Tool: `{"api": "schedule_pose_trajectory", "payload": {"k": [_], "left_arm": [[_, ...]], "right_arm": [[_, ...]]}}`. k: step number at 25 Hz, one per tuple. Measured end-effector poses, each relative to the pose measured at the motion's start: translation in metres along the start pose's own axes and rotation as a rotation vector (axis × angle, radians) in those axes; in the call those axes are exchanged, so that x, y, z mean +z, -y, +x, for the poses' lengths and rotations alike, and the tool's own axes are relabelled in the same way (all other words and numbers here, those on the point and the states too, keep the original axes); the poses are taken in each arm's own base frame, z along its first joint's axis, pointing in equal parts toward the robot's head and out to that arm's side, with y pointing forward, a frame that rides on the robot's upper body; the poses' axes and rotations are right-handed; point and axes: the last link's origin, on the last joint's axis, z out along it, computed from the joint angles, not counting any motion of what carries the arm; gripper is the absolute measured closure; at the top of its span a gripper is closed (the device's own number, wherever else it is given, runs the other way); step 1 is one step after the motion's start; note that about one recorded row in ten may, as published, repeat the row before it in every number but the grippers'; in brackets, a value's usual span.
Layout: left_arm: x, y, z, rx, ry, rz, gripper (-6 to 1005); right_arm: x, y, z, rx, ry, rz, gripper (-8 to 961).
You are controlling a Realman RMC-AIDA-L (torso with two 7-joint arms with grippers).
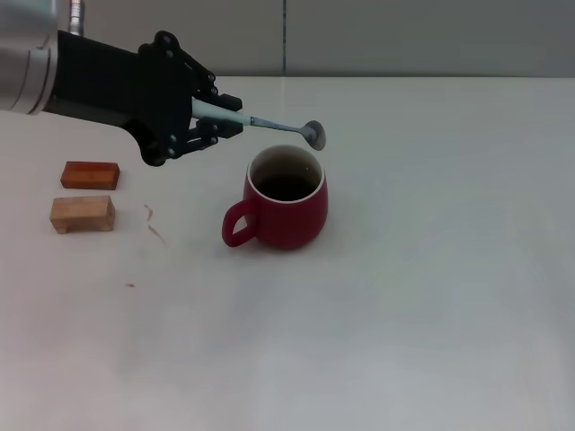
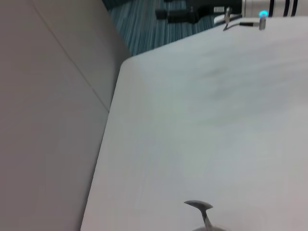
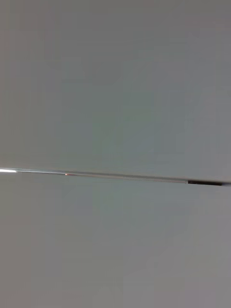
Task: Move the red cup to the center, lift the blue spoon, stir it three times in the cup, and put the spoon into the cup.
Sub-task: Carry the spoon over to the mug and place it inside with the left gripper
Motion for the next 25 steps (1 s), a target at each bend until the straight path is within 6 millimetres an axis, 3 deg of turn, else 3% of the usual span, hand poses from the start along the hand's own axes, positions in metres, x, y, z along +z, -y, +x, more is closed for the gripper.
{"api": "schedule_pose_trajectory", "payload": {"k": [13, 25], "left_arm": [[0.010, 0.003, 0.011, 0.141, 0.165, 0.001, 833], [0.028, -0.008, 0.019, 0.266, 0.320, -0.065, 834]], "right_arm": [[-0.003, 0.002, 0.001, -0.017, -0.006, 0.002, 253], [-0.008, 0.005, 0.003, -0.022, -0.018, 0.004, 253]]}}
